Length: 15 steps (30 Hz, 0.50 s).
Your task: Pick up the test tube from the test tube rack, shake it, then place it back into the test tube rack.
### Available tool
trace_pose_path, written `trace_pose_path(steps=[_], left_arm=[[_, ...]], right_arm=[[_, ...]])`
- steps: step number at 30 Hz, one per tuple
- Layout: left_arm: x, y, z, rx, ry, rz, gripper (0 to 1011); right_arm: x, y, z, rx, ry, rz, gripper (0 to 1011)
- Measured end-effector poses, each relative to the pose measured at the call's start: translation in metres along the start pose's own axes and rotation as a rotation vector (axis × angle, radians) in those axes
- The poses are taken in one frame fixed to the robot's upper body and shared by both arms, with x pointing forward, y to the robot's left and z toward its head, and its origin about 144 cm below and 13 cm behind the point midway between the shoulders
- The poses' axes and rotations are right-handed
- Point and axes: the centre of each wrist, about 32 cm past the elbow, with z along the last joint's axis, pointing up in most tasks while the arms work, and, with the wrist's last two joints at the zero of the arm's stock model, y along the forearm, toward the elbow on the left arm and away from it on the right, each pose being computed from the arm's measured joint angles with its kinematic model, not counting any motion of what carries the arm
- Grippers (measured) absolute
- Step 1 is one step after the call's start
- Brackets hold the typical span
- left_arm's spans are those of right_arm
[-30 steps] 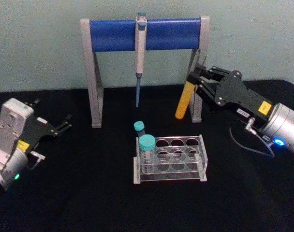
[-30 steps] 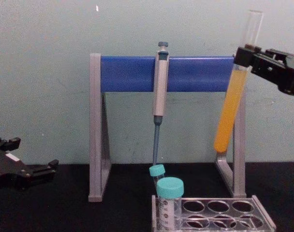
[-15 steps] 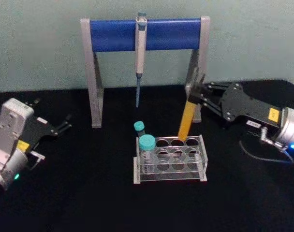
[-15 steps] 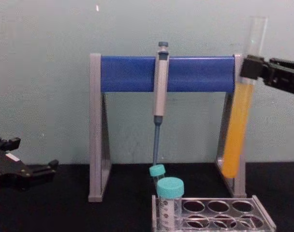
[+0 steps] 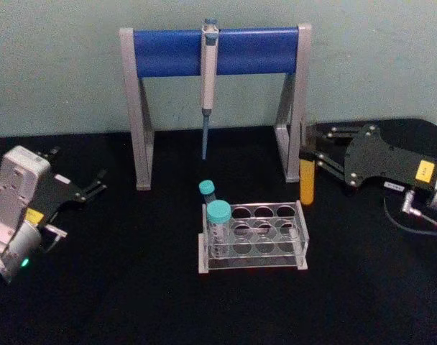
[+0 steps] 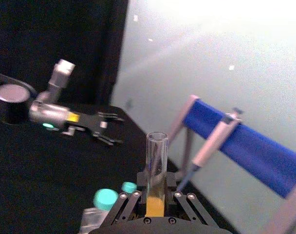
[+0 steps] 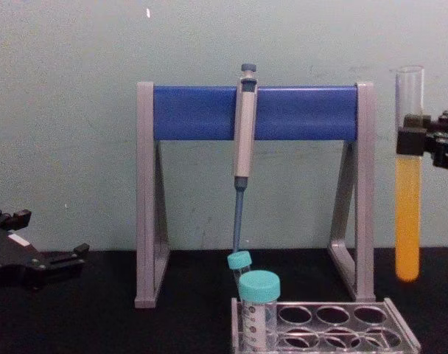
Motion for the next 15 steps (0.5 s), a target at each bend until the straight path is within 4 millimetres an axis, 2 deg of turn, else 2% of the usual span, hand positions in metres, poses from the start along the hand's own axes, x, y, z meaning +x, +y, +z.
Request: trace_pose_path(steps=[6, 15], left_arm=[[0.000, 0.000, 0.000, 0.000, 0.000, 0.000, 1001], [0.000, 0.000, 0.000, 0.000, 0.000, 0.000, 1001]], right_arm=[[-0.006, 0.011, 0.000, 0.006, -0.050, -0.109, 221], [-0.015, 0.035, -0.010, 0.085, 0.026, -0.177, 221]])
